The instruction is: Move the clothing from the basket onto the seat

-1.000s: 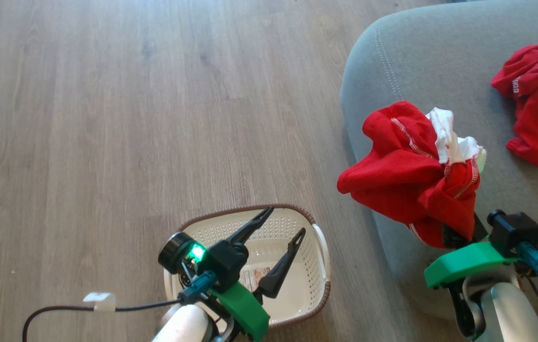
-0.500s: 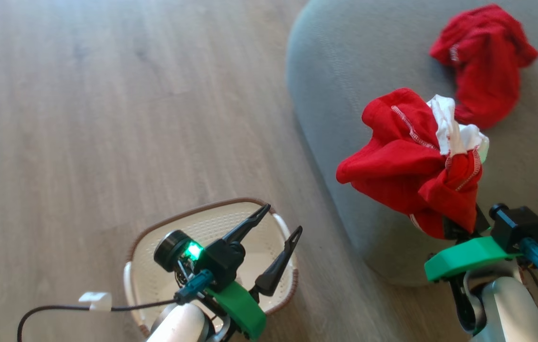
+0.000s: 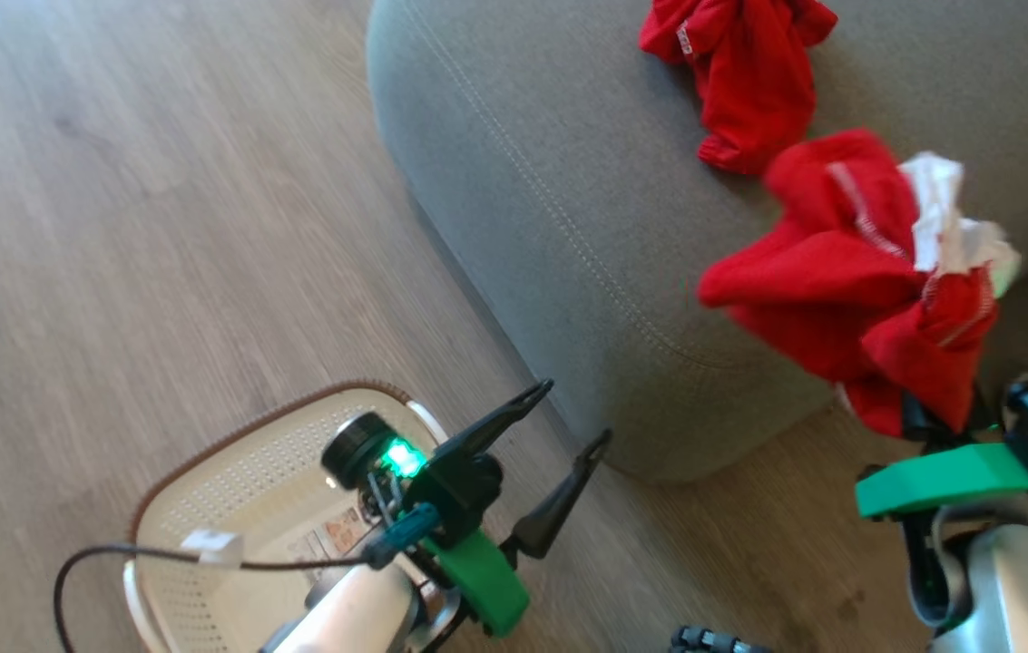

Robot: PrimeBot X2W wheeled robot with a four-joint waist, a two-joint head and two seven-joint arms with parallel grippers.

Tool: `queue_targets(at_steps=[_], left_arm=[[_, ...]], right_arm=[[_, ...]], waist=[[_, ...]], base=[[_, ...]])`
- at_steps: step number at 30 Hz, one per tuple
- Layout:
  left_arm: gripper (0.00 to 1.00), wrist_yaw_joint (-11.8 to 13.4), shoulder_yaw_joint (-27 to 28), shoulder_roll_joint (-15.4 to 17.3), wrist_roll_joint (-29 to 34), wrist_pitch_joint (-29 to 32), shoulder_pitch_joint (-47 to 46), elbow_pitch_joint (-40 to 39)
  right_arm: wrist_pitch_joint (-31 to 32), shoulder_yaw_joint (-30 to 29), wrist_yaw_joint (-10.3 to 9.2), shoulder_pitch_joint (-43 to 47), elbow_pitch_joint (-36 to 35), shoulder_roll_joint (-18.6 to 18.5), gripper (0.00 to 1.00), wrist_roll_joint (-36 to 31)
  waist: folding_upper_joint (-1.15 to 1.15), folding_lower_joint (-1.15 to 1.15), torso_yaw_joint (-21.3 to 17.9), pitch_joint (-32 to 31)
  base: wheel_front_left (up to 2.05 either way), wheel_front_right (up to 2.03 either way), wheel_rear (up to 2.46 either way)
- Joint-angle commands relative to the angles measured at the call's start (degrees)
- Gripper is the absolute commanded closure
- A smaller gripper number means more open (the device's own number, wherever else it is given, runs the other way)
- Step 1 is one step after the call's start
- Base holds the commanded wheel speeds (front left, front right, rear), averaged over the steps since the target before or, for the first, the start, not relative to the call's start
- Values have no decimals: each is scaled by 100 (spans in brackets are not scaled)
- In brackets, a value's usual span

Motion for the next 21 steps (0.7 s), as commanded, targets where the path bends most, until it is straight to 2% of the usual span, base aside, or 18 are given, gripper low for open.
queue_targets(at_steps=[1, 9, 21], left_arm=[[0, -5, 84, 33, -53, -56, -296, -160], [0, -5, -438, 99, -316, -56, -638, 9], [0, -5, -540, 173, -417, -56, -610, 30]], right_arm=[[-38, 61, -1, -50, -278, -23, 100, 45], [-38, -409, -1, 382, -639, -23, 100, 249], [-38, -364, -1, 374, -654, -23, 100, 343]], waist=[[0, 0, -104, 125], [0, 0, -176, 245], [0, 0, -175, 257]], base=[[0, 0, 0], [0, 0, 0], [0, 0, 0]])
